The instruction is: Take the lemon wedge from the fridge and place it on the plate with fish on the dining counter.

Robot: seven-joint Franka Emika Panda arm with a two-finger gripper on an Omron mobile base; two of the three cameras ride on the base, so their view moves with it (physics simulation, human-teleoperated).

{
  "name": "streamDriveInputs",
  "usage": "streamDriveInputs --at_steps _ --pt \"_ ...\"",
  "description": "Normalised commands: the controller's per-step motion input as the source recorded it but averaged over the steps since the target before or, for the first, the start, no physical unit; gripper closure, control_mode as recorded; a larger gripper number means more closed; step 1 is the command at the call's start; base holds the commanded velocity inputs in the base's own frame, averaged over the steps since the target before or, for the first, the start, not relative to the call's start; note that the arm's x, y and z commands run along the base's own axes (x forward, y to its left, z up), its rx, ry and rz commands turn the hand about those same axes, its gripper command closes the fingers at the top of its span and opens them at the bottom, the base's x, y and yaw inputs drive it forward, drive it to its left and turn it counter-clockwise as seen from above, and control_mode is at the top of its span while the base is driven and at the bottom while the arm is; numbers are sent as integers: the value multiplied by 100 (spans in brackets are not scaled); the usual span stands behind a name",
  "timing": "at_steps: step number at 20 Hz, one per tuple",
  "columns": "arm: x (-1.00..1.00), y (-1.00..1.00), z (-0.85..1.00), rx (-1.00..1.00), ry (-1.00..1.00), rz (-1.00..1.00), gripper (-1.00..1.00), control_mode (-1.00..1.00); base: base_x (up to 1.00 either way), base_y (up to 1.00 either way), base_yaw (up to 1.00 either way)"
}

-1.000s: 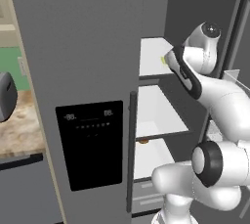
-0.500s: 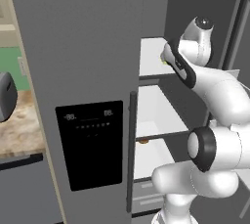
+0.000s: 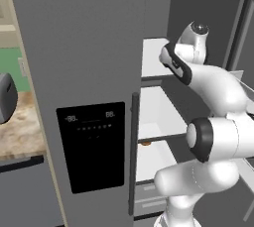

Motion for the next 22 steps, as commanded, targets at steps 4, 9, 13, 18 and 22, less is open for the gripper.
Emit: streamDriveInputs --at_steps 4,9,13,18,22 --pt "57 0 0 0 4 0 -100 -100 0 0 0" --pt "29 0 -1 0 8 0 -100 -100 0 0 0" --pt "-1 0 0 0 2 1 -100 -100 0 0 0" --pt "-29 0 0 0 -1 0 -100 -100 0 0 0" --pt "0 0 0 0 0 0 -100 -100 0 0 0"
